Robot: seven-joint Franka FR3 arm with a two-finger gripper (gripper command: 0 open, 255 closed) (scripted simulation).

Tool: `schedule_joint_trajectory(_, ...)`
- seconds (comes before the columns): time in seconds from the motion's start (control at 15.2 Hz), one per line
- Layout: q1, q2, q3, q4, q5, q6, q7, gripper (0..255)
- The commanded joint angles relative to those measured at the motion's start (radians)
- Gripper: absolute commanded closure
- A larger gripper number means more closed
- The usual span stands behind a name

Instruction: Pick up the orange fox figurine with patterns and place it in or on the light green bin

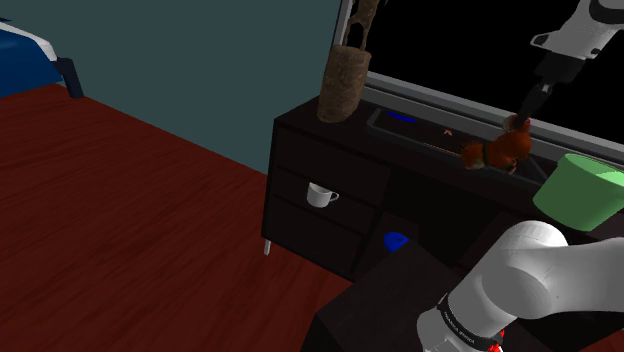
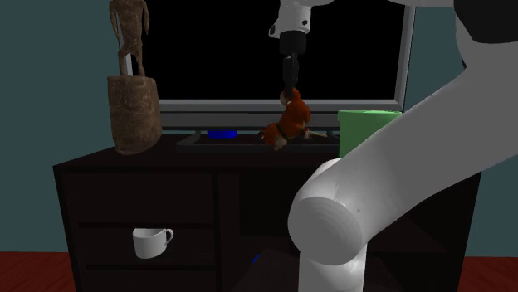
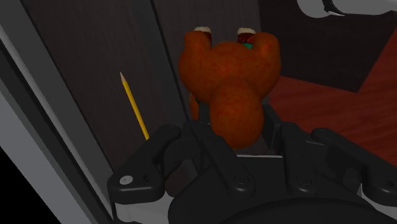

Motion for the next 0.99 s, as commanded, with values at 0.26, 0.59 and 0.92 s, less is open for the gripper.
schedule_joint_trajectory(0.26, 0.016, 0.050, 0.009, 0.115, 0.018, -0.065, -0.014, 255)
schedule_joint_trajectory(0.59, 0.029, 0.097, 0.012, 0.217, 0.032, -0.121, -0.027, 255)
schedule_joint_trajectory(0.92, 0.043, 0.149, 0.011, 0.326, 0.044, -0.179, -0.044, 255)
